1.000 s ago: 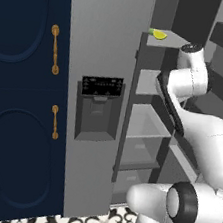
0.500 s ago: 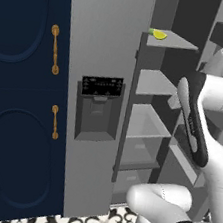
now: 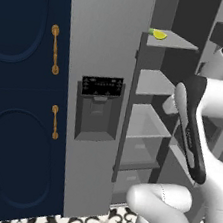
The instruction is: Grab a lemon wedge from the fridge and one ice cube from the ice bowl, and put them in the glass of lemonade.
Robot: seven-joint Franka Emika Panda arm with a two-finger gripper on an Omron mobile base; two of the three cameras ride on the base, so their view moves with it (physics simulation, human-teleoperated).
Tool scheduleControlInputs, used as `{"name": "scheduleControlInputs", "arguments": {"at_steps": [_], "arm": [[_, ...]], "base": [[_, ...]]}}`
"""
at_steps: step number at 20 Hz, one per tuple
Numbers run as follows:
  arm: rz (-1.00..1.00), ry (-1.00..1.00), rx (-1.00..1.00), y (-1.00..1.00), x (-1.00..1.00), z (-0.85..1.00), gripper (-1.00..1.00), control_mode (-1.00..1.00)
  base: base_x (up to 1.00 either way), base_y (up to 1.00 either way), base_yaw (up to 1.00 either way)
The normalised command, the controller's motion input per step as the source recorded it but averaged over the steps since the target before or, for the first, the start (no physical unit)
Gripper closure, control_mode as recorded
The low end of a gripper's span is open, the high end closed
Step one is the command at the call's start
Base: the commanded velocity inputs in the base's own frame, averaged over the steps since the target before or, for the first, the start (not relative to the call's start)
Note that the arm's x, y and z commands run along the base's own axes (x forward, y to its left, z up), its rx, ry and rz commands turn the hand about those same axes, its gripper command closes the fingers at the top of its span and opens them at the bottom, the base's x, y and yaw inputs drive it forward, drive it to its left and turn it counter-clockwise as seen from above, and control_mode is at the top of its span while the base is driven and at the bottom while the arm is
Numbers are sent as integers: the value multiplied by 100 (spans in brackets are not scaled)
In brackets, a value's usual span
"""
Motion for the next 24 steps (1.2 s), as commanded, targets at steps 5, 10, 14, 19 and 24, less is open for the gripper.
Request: {"name": "scheduleControlInputs", "arguments": {"at_steps": [5,10,14,19,24], "arm": [[-25,14,3,14,-73,-9,-100,-100],[-24,17,2,-14,-43,-2,-100,-100],[-15,0,0,0,-5,0,-100,-100],[-15,5,0,-5,0,0,-100,-100],[-7,0,0,-14,0,-5,-100,100]], "base": [[0,0,0],[0,0,0],[0,0,0],[0,0,0],[2,-15,-4]]}}
